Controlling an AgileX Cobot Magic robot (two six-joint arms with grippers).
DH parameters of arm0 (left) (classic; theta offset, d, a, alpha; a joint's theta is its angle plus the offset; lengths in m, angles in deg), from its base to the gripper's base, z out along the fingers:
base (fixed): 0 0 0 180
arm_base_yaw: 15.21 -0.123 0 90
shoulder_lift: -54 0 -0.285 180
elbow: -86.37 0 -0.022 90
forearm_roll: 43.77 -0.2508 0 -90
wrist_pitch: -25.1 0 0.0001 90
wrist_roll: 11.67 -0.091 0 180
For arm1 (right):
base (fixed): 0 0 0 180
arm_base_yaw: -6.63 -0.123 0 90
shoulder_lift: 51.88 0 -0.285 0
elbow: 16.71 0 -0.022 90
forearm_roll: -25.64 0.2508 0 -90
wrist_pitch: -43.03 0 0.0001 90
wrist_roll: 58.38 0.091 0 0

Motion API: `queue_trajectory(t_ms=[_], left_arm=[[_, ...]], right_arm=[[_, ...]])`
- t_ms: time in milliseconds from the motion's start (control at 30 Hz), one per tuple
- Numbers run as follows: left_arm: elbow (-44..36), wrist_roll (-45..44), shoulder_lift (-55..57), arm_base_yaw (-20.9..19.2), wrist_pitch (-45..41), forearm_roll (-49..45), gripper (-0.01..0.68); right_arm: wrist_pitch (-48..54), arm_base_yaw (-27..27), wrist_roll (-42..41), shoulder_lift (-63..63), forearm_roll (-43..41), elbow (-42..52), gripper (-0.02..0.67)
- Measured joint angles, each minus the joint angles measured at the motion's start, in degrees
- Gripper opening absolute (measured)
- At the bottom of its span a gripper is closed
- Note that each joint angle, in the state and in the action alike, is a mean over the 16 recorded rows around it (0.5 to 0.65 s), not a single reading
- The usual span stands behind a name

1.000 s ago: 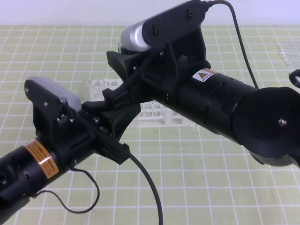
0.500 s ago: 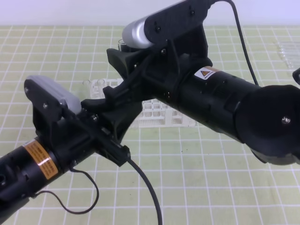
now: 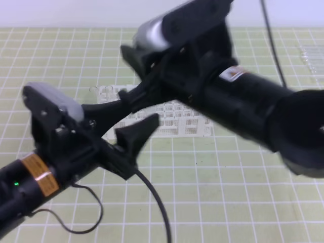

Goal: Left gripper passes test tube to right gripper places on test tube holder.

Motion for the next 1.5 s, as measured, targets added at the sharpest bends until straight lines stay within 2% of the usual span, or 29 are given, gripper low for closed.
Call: queue_trajectory(t_ms=[133,400,600,967,1300,1500], left_arm=[[0.00,2.41,-4.86,0.00,-6.91,-2.87,0.024],[-1.09,8.74,-21.32,0.00,-22.83,-10.47,0.002],[-4.41,13.87,-35.23,-0.01,-29.10,-13.59,0.000],[-15.78,20.43,-53.11,0.00,-33.45,-13.56,0.000],[-26.51,26.25,-56.31,0.00,-35.48,-13.39,0.000],[-29.02,28.39,-56.31,0.00,-38.07,-13.42,0.000]], right_arm=[[0.00,0.17,-1.07,-1.69,0.21,0.39,0.009],[0.24,0.38,-1.75,-4.20,0.41,1.34,0.009],[0.29,0.38,-1.90,-4.63,0.41,1.87,0.009],[0.24,0.38,-2.09,-4.63,0.41,1.90,0.009],[-0.15,0.38,-2.37,-4.64,0.64,2.07,0.009],[-1.71,0.38,-4.09,-4.65,2.32,2.72,0.009]])
